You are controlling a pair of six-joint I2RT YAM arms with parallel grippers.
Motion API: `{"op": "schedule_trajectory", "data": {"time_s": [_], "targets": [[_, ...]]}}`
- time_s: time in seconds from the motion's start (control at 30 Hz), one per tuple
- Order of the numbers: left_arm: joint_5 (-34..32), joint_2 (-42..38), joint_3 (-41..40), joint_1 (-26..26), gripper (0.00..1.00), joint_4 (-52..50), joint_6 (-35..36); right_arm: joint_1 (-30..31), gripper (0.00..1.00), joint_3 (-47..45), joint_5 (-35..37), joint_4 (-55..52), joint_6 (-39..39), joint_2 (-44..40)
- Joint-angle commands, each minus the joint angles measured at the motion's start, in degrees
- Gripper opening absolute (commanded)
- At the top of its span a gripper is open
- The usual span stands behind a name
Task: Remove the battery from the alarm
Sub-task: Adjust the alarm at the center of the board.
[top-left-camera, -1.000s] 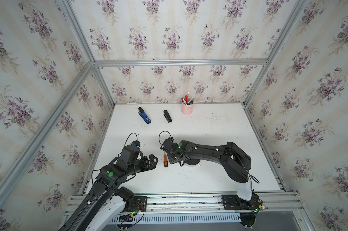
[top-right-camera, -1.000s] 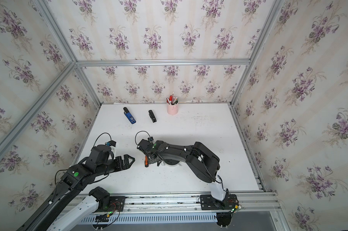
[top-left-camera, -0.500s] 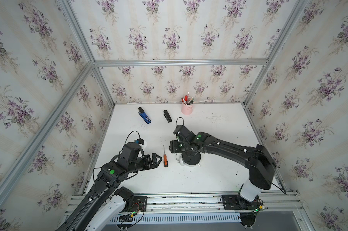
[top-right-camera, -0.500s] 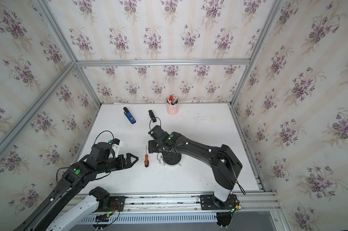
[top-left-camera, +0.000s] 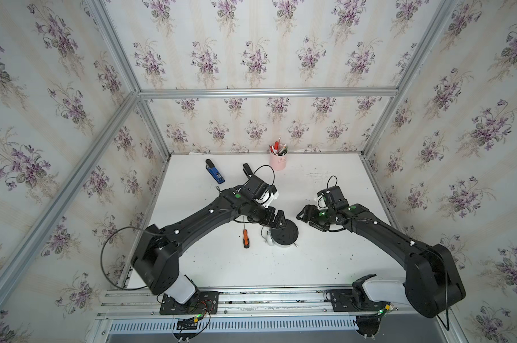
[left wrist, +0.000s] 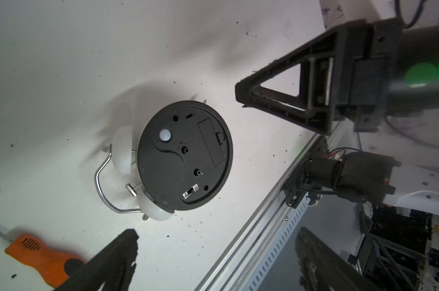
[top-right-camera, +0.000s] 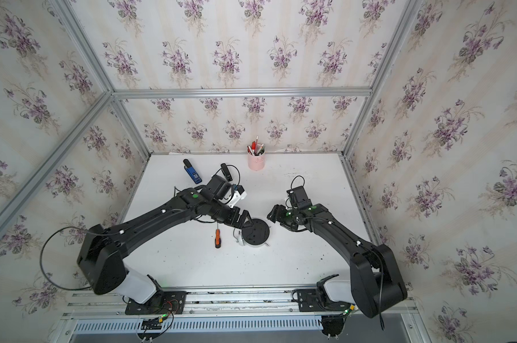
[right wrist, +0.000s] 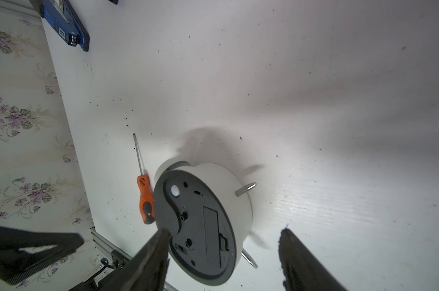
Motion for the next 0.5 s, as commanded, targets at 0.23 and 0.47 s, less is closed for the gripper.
{"op": "schedule_trajectory", "data": {"time_s": [0.23,0.47], "targets": [[-1.32,8.1,2.75,-3.09,1.0,0.07,0.87,-0.57,0.66,-5.8,-6.89,6.38,-1.97,0.37],[-5.11,11.67,2.09,-4.97,1.0,2.69,-3.72,-0.57,0.6,-7.4,-5.44,5.21,-3.45,0.86]]}}
